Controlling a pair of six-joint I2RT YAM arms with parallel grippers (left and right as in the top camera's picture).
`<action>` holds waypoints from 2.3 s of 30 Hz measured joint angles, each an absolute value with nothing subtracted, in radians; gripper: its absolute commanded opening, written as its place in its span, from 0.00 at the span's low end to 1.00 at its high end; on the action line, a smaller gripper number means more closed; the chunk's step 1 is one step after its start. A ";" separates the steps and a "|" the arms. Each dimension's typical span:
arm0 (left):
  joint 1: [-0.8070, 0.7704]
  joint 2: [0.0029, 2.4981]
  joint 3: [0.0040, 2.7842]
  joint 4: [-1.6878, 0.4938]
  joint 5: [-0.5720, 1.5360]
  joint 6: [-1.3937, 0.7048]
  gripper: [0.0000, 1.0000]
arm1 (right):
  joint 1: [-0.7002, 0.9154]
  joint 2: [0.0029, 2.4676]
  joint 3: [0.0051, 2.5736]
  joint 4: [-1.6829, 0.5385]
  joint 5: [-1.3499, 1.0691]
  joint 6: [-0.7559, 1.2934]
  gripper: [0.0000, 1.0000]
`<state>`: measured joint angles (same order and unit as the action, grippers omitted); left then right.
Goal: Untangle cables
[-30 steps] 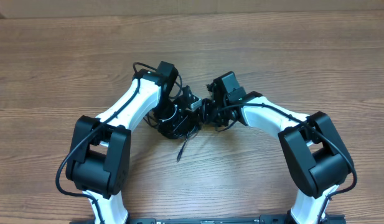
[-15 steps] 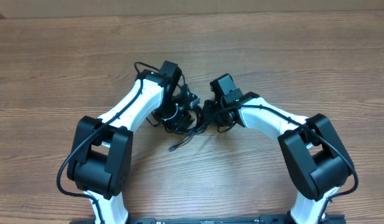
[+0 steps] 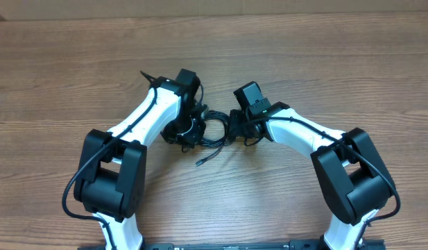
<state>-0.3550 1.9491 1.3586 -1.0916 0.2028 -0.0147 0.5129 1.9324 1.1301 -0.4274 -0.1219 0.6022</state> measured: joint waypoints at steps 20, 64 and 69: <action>-0.313 1.949 1.360 -1.200 0.022 -0.270 0.30 | 0.512 1.930 1.131 -0.428 -0.070 0.603 0.19; -0.347 1.949 1.262 -1.048 -0.060 -0.635 0.45 | 0.512 1.929 1.132 -0.435 -0.059 0.602 0.22; -0.339 1.949 1.262 -1.019 -0.065 -0.633 0.49 | 0.512 1.929 1.132 -0.436 -0.059 0.603 0.22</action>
